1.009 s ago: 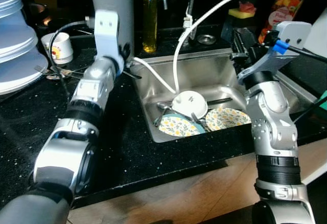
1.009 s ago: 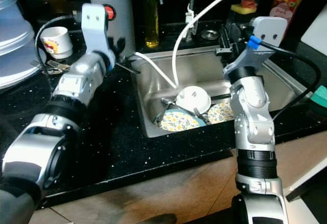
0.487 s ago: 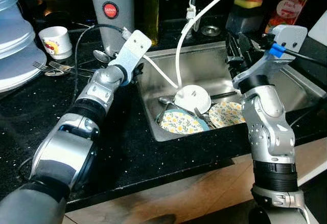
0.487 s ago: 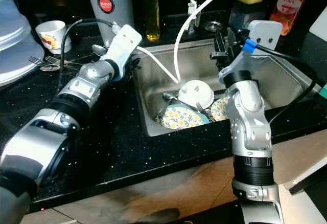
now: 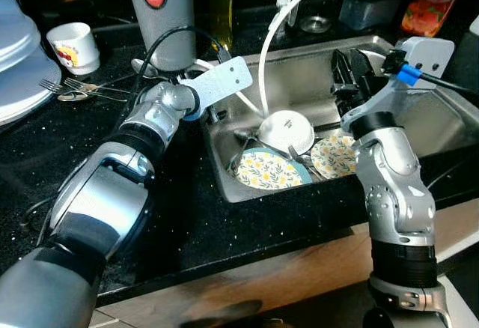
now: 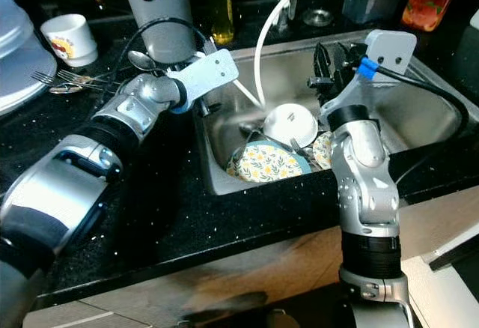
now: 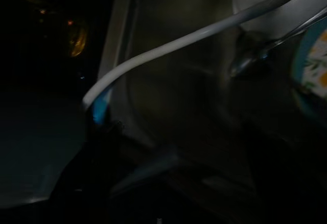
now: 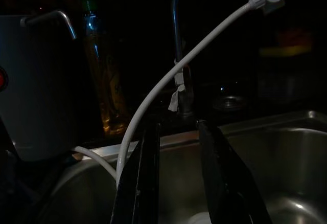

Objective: Kitchen organization

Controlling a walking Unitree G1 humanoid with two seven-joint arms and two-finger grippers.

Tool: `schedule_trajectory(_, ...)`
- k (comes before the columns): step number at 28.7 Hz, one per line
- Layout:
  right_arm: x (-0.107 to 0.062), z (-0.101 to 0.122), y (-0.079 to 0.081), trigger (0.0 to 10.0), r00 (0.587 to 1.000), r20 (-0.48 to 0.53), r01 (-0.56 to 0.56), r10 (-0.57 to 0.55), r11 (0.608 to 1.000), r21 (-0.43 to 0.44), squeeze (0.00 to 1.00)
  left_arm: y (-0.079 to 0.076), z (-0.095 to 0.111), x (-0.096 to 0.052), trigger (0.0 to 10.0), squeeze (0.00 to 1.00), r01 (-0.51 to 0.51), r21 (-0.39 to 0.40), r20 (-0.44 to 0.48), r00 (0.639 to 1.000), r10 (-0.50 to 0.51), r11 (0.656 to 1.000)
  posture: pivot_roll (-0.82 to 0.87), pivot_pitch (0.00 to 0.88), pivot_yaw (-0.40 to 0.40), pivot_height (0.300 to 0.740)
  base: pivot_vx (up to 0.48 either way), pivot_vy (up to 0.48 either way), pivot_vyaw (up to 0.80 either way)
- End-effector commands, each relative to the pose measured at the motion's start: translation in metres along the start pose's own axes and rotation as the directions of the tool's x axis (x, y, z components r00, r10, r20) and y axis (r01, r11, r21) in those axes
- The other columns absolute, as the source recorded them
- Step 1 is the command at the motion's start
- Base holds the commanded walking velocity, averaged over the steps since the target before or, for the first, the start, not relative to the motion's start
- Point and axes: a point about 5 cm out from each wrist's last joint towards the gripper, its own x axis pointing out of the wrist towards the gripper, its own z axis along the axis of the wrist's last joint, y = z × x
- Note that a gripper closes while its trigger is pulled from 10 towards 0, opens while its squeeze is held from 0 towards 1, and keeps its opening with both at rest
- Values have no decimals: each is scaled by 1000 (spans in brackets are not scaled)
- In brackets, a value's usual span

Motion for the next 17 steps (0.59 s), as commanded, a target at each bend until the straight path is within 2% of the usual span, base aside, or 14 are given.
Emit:
schedule_trajectory(1, -2, 0, 3, 10000, 1000, -9, -8, 8, 1000, 8, 0, 1, 1, 0, 10000, 0, -7, 24, -30, 1000, 7, 1000, 7, 179, 49, 740, 0, 0, 0)
schedule_trajectory(6, -1, 1, 3, 10000, 1000, -12, -14, 14, 1000, 10, 0, 0, 2, 2, 10000, 0, -26, 15, -39, 999, 27, 1000, 12, 186, 43, 740, 0, 0, 0)
schedule_trajectory(9, 0, 1, 4, 10000, 1000, -12, -17, 17, 1000, 9, 0, -1, 1, 3, 10000, 0, -59, 41, -60, 996, 61, 997, 6, 187, 42, 740, 0, 0, 0)
schedule_trajectory(13, 0, 2, 4, 10000, 1000, -12, -16, 16, 1000, 9, 0, 0, -3, 3, 10000, 0, -98, 86, -88, 991, 105, 992, 5, 188, 43, 740, 0, 0, 0)
schedule_trajectory(14, -1, 2, 4, 10000, 1000, -13, -15, 15, 1000, 10, 0, 2, -6, 3, 10000, 0, -140, 136, -107, 982, 155, 981, 3, 190, 44, 740, 0, 0, 0)
schedule_trajectory(15, -1, 2, 4, 10000, 1000, -14, -15, 15, 1000, 10, 0, 3, -7, 2, 10000, 0, -154, 149, -109, 979, 171, 977, 3, 190, 44, 740, 0, 0, 0)
schedule_trajectory(16, -1, 2, 4, 10000, 1000, -15, -14, 15, 1000, 10, 0, 4, -8, 2, 7882, 0, -162, 155, -109, 978, 180, 975, 3, 190, 44, 740, 0, 0, 0)
schedule_trajectory(17, -1, 2, 4, 10000, 1000, -16, -15, 15, 1000, 11, 0, 5, -8, 2, 6863, 0, -178, 168, -107, 974, 197, 970, 3, 190, 44, 740, 0, 0, 0)
